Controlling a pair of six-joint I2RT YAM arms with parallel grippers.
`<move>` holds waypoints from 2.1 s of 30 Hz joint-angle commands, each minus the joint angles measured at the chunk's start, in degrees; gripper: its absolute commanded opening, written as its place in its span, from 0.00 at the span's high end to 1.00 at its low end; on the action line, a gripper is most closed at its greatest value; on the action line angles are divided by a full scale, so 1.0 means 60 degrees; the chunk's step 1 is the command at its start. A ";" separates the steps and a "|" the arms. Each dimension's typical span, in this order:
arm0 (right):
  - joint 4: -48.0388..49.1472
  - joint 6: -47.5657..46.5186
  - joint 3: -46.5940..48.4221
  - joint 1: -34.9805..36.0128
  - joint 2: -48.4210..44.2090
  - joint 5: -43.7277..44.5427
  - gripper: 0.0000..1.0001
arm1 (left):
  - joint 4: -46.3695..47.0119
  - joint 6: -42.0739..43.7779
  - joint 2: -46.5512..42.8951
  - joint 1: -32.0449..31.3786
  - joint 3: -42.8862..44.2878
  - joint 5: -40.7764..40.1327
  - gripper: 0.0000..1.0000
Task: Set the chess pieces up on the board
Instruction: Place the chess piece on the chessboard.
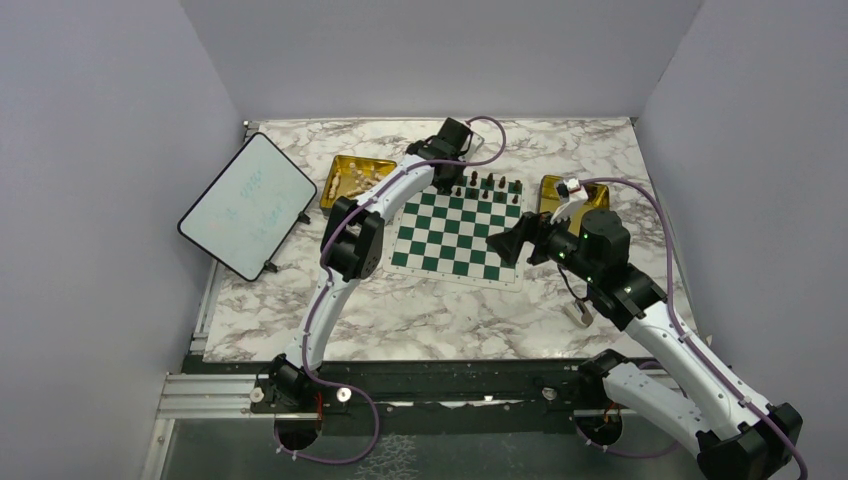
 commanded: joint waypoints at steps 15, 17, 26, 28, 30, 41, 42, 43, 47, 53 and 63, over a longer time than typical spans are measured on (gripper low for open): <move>0.0071 -0.0076 0.0231 -0.0050 -0.0153 0.0243 0.00 | 0.0070 0.0101 0.0278 -0.0090 0.0338 0.0162 0.78; 0.0065 -0.0061 0.0225 -0.0050 -0.0145 0.0232 0.00 | 0.0068 0.0148 0.0311 -0.0089 0.0374 0.0212 0.78; 0.0079 -0.0060 0.0212 -0.0050 -0.0136 0.0222 0.00 | 0.0158 0.0284 0.0337 -0.0097 0.0443 0.0130 0.83; 0.0078 -0.0061 0.0197 -0.0050 -0.0140 0.0234 0.00 | 0.0200 0.0337 0.0358 -0.0104 0.0461 0.0079 0.84; 0.0080 -0.0068 0.0196 -0.0049 -0.0136 0.0226 0.00 | 0.0229 0.0342 0.0358 -0.0101 0.0478 0.0040 0.84; 0.0058 -0.0094 0.0211 -0.0046 -0.0153 0.0261 0.00 | 0.0328 0.0384 0.0341 -0.0104 0.0323 -0.0065 0.84; 0.0055 -0.0091 0.0214 -0.0046 -0.0151 0.0260 0.00 | 0.0325 0.0385 0.0334 -0.0104 0.0301 -0.0065 0.84; 0.0062 -0.0090 0.0211 -0.0050 -0.0144 0.0254 0.00 | 0.0324 0.0378 0.0307 -0.0104 0.0269 -0.0065 0.84; 0.0049 -0.0076 0.0197 -0.0050 -0.0136 0.0256 0.00 | 0.0323 0.0342 0.0251 -0.0104 0.0201 -0.0065 0.77; 0.0057 -0.0076 0.0182 -0.0043 -0.0133 0.0267 0.00 | 0.0320 0.0316 0.0100 -0.0104 0.0180 -0.0021 0.74; 0.0021 0.0107 0.0049 -0.0047 0.0093 0.1001 0.00 | 0.0312 -0.0014 -0.1274 -0.0088 -0.0875 0.0414 0.57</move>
